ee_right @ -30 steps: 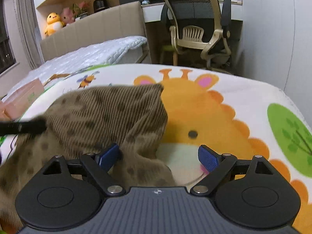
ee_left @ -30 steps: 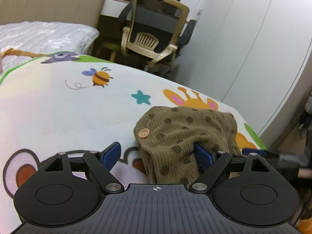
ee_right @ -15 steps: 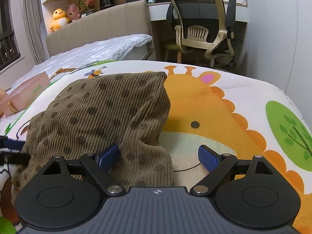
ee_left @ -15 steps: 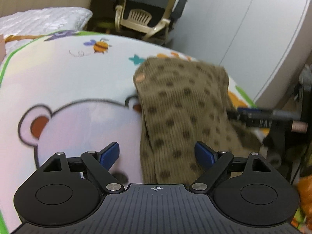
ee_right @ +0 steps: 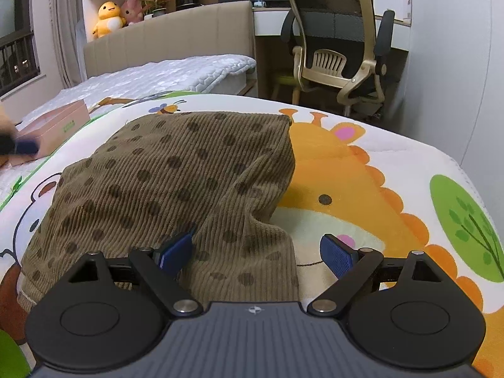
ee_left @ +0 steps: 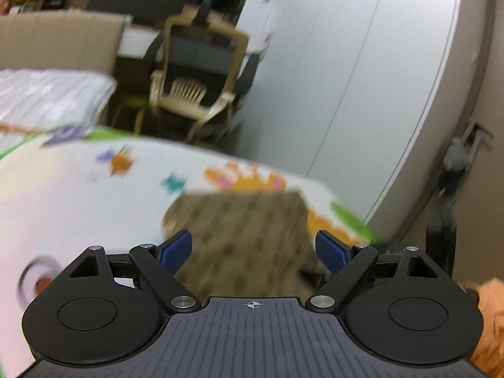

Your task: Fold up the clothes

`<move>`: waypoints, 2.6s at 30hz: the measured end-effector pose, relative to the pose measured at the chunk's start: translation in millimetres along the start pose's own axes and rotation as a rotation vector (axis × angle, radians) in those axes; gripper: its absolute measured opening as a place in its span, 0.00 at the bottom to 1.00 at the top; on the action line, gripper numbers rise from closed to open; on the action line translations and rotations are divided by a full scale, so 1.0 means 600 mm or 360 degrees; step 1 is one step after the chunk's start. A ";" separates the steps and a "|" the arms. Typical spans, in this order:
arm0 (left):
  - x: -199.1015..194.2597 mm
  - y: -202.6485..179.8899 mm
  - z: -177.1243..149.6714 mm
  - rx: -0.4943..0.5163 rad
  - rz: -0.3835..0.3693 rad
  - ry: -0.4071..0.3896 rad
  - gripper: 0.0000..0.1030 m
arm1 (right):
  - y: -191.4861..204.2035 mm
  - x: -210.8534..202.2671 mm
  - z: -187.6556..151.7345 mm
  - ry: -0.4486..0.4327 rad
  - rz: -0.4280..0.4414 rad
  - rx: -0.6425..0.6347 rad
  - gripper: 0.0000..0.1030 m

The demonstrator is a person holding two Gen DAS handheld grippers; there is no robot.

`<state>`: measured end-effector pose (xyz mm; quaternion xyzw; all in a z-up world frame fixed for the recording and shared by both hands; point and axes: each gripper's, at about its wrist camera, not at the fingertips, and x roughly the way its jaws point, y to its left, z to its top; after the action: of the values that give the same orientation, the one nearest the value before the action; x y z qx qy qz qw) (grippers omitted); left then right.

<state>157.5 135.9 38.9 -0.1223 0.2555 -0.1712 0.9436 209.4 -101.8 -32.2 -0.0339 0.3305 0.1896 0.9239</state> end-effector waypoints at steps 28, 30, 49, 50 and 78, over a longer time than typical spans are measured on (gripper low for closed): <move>0.112 0.015 -0.037 0.0103 0.0002 0.0157 0.88 | -0.035 0.140 0.115 0.0043 0.0065 0.0011 0.99; 0.111 0.016 -0.037 0.0101 -0.0002 0.0154 0.88 | -0.030 0.137 0.113 0.0030 0.0049 -0.0008 0.99; 0.070 0.053 -0.006 -0.0096 -0.0033 0.0025 0.89 | 0.012 0.013 0.056 -0.0075 -0.0232 -0.0157 1.00; 0.071 0.054 -0.004 -0.0086 0.0016 0.0035 0.89 | 0.016 0.001 0.051 -0.0079 -0.0227 -0.0170 1.00; 0.119 0.080 -0.029 -0.0122 0.0238 0.0235 0.93 | 0.025 0.018 0.009 0.0146 -0.0002 -0.0005 1.00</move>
<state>218.5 149.5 -22.5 -0.1261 0.3392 -0.0990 0.9269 215.1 -83.5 -33.8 -0.0441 0.3723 0.1878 0.9079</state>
